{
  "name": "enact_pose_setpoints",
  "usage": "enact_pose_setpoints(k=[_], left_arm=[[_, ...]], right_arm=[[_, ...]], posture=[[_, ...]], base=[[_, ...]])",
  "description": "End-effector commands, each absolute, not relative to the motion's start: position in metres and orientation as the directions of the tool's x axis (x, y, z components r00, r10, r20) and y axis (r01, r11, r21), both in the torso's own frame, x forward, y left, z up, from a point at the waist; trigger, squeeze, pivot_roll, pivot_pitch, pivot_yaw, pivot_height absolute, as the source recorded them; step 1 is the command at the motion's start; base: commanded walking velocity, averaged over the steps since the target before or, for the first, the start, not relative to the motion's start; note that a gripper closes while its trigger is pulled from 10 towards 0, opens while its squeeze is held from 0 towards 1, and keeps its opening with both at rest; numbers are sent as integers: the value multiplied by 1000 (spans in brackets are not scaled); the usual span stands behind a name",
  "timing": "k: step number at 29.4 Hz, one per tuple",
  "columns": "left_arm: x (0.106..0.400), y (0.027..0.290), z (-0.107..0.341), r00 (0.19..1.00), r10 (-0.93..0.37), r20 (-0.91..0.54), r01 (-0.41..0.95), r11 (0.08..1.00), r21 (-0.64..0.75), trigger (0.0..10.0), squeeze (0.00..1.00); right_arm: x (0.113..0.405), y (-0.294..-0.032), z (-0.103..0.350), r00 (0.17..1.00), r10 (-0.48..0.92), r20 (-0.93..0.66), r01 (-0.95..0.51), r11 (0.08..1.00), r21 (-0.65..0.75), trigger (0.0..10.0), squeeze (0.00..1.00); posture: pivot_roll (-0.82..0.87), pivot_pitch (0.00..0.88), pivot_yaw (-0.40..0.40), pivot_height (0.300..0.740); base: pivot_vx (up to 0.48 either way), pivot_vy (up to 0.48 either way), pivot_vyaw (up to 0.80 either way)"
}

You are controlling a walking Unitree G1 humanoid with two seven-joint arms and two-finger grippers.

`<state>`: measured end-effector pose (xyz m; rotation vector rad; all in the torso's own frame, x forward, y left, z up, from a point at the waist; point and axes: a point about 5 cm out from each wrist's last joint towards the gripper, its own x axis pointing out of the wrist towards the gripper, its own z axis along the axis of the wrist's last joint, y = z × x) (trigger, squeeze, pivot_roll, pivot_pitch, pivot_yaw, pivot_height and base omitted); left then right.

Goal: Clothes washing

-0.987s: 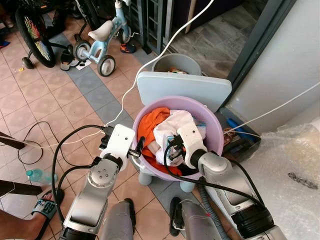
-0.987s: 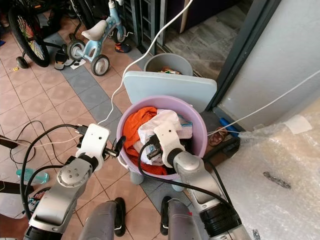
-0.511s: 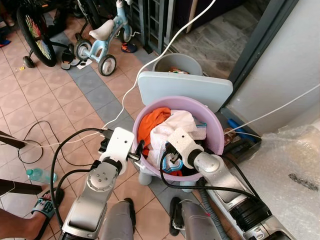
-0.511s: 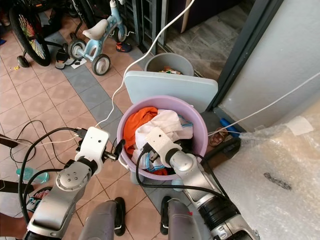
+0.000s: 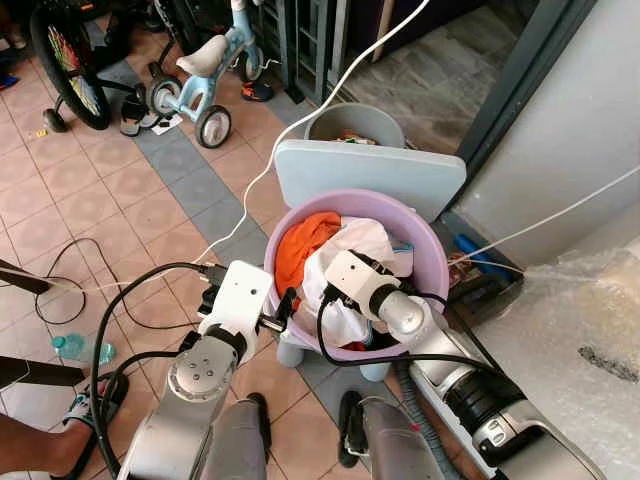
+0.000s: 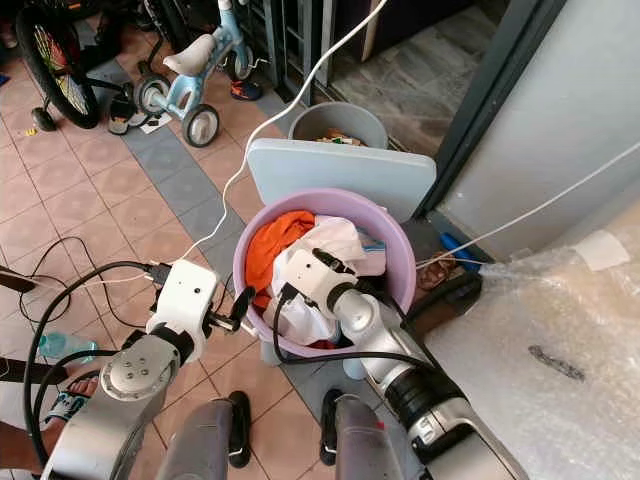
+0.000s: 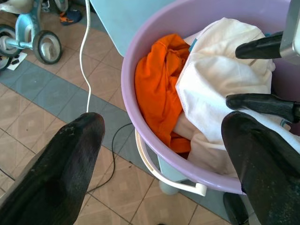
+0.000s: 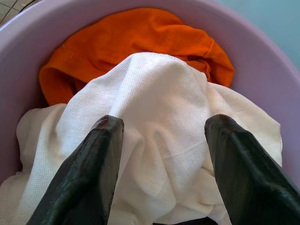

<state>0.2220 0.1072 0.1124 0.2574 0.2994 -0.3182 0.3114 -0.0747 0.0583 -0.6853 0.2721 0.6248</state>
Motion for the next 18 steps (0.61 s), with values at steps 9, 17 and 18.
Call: enact_pose_setpoints(k=[9,17,18], left_arm=[[176,150,101,890,-23,-456,99,985,143,10000,0],[177,153,99,873,15,-488,48,992,117,10000,0],[179,152,99,874,9,-486,54,992,116,10000,0]], right_arm=[[322,-63,43,772,386,-504,-596,715,-366,10000,0],[303,-44,18,668,406,-623,-704,616,-353,0,0],[299,-42,15,653,415,-634,-718,604,-344,0,0]], posture=[[189,418,-21,740],[193,415,-29,740],[191,412,-31,740]], base=[[0,0,0],[0,0,0],[0,0,0]])
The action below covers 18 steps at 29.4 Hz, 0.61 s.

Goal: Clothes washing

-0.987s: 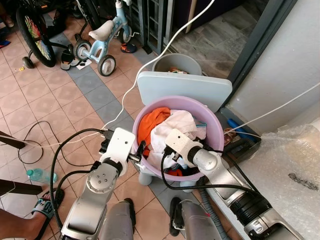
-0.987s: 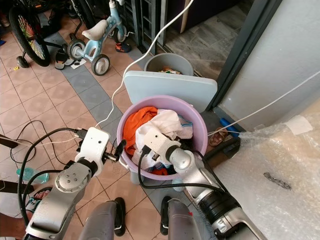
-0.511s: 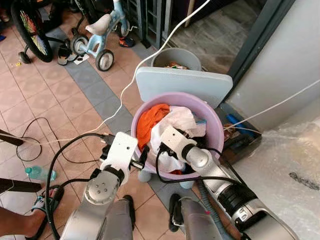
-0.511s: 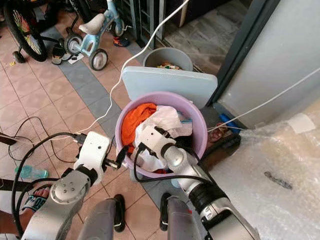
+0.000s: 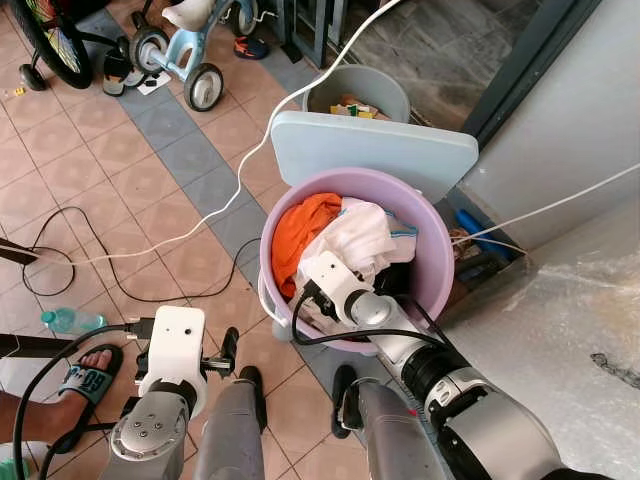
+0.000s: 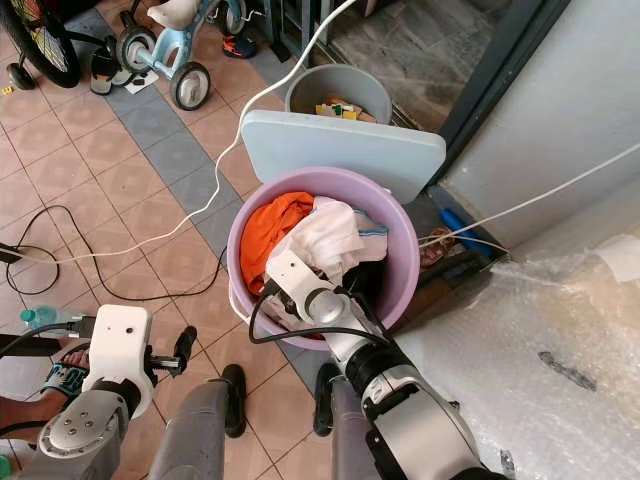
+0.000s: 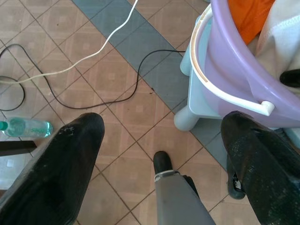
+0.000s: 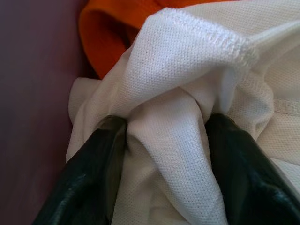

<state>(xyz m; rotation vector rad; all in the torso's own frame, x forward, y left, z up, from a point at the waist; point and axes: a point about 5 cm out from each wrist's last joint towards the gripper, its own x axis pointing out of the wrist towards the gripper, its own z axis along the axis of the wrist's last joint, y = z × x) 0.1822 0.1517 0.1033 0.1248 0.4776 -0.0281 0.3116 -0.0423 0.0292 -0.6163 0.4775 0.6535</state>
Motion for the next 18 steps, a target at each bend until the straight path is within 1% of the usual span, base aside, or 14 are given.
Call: enact_pose_setpoints(k=[1,5,7,10,12,16,18], left_arm=[[180,151,100,875,8,-484,54,992,114,10000,0],[185,150,100,874,9,-486,49,993,107,10000,0],[188,150,100,874,10,-487,46,994,102,10000,0],[190,149,99,875,10,-484,45,994,101,10000,0],[193,148,99,878,9,-478,44,994,100,10000,0],[197,148,100,883,12,-469,40,994,101,10000,0],[201,146,100,887,13,-462,37,994,99,10000,0]], right_arm=[[298,-42,14,648,417,-637,-724,596,-347,0,0],[298,-45,11,655,408,-636,-722,587,-367,0,0],[300,-55,10,682,379,-625,-697,596,-399,0,0],[302,-61,10,697,362,-618,-679,608,-410,0,0],[306,-69,11,721,338,-604,-654,619,-435,0,0],[311,-74,16,749,322,-579,-622,643,-447,0,0],[315,-76,19,766,310,-563,-596,670,-442,0,0]], posture=[[190,411,-31,740],[182,401,-36,740],[176,390,-42,740],[176,385,-44,740],[175,377,-48,740],[174,370,-53,740],[172,357,-60,740]], base=[[0,0,0],[0,0,0],[0,0,0],[0,0,0],[0,0,0],[0,0,0],[0,0,0]])
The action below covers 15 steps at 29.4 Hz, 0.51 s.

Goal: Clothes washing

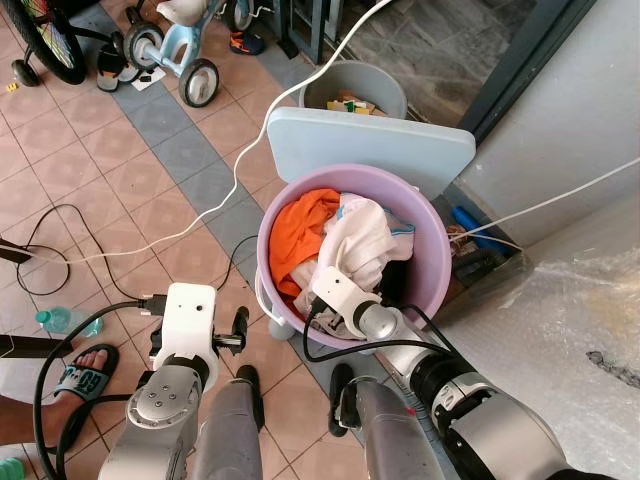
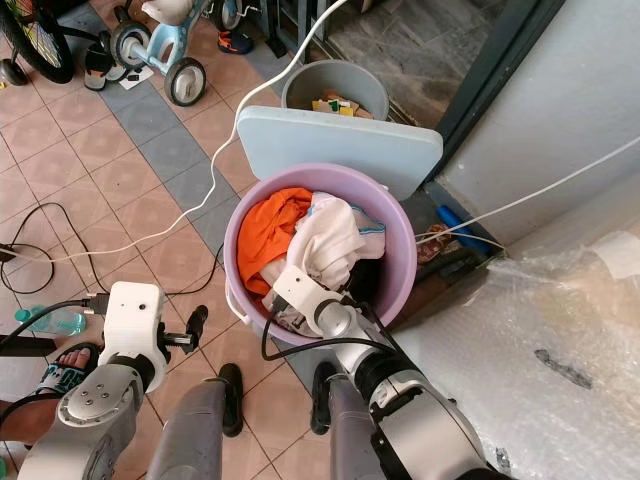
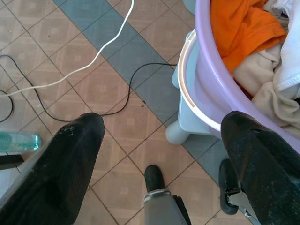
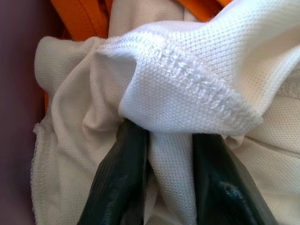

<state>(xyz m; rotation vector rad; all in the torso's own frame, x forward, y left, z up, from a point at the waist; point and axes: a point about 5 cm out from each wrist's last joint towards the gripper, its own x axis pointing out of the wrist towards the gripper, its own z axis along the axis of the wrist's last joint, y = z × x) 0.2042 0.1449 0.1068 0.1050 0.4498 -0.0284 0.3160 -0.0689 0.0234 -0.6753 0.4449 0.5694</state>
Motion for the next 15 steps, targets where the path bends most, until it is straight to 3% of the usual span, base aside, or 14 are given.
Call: enact_pose_setpoints(k=[1,15], left_arm=[[202,146,100,888,14,-460,36,994,99,10000,0],[239,127,107,952,-75,-296,105,991,88,10000,0]], right_arm=[[315,-76,20,769,310,-559,-590,681,-435,0,0],[347,-75,58,828,314,-465,-445,873,-202,0,0]], posture=[[172,357,-60,740],[89,235,-61,740]], base=[[0,0,0],[0,0,0]])
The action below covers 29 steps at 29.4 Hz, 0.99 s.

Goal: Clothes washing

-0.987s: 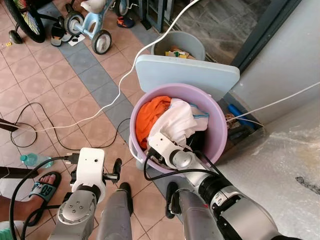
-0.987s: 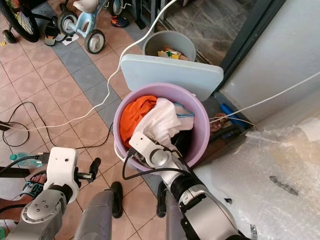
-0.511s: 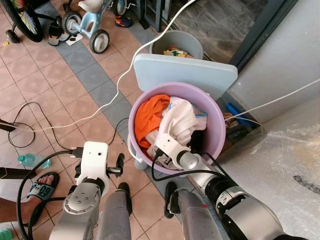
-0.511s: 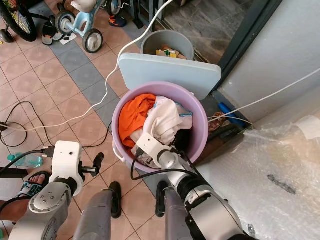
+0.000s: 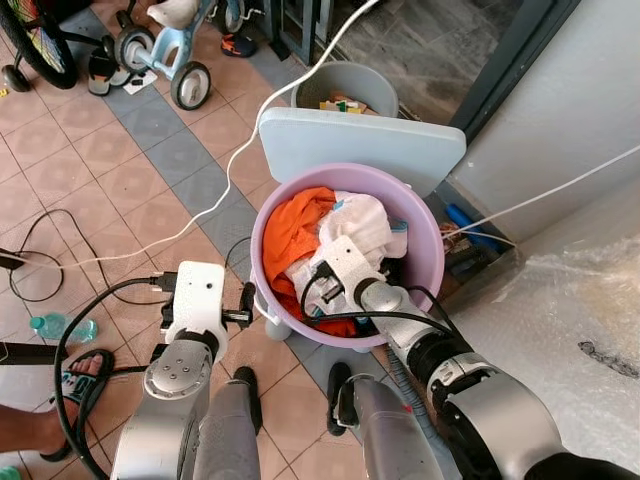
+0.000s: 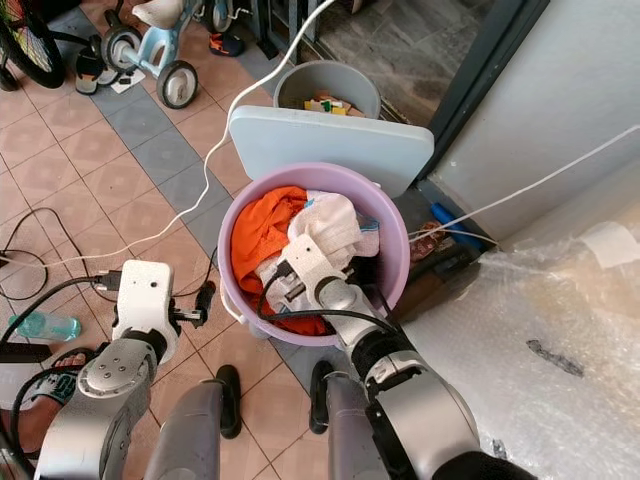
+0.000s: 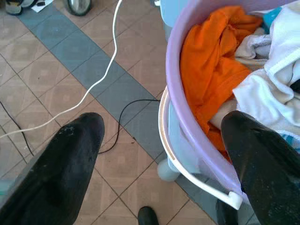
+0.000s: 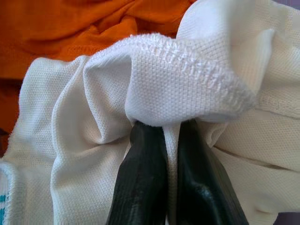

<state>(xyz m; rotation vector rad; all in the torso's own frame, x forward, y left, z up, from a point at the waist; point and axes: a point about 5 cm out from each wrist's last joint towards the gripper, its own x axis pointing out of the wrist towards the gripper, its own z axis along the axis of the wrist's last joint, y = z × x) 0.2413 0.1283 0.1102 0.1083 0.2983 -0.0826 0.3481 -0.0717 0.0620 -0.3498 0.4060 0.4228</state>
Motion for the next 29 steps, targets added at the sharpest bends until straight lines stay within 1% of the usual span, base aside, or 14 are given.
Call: enact_pose_setpoints(k=[1,3,6,10,11,13,16,17,18,20,22,23,26,29], left_arm=[[242,126,108,956,-76,-284,108,990,96,10000,0],[246,124,107,958,-81,-275,107,991,82,10000,0],[252,123,105,963,-78,-256,98,993,64,10000,0],[255,123,104,969,-78,-232,96,993,66,10000,0],[256,122,102,970,-83,-227,97,994,52,10000,0],[257,122,99,971,-84,-223,97,994,49,10000,0],[257,120,97,969,-96,-227,106,994,29,10000,0],[259,119,98,971,-101,-215,110,994,30,10000,0],[259,119,98,971,-101,-215,110,994,30,10000,0],[261,118,100,976,-98,-196,105,994,28,10000,0],[264,117,101,980,-91,-179,97,995,26,10000,0],[266,117,103,981,-91,-172,95,995,16,10000,0],[267,117,104,981,-95,-168,99,995,18,10000,0],[268,117,105,981,-100,-165,105,994,19,10000,0]], right_arm=[[349,-77,61,836,308,-455,-429,883,-189,0,0],[354,-79,68,849,300,-435,-394,908,-143,0,0],[366,-79,93,887,326,-326,-366,928,-68,0,0],[369,-79,104,880,384,-280,-411,910,-43,0,0],[368,-82,112,876,426,-226,-443,896,-25,0,0],[360,-90,124,875,463,-143,-475,877,-67,0,0],[349,-99,132,878,472,-75,-477,876,-71,0,0],[339,-108,140,894,448,-18,-448,893,-43,0,0],[339,-108,140,894,448,-18,-448,893,-43,0,0],[328,-116,150,909,414,54,-413,910,-37,0,0],[320,-126,155,945,311,101,-315,949,20,0,0],[313,-131,156,966,222,129,-231,971,54,0,0],[301,-130,153,983,131,127,-146,982,119,0,0],[295,-124,152,985,123,122,-137,983,121,0,0]], posture=[[88,229,-62,740],[83,204,-64,740],[64,161,-57,740],[49,140,-53,740],[31,131,-39,740],[7,113,-26,740],[-6,107,-22,740],[-11,103,-23,740],[-11,103,-23,740],[-10,104,-23,740],[-8,103,-26,740],[-6,100,-24,740],[-14,111,2,740],[-20,117,18,740]], base=[[0,0,0],[0,0,0],[0,0,0],[0,0,0],[0,0,0],[0,0,0],[0,0,0],[0,0,0],[0,0,0],[0,0,0],[0,0,0],[0,0,0],[0,0,0],[-203,0,0]])
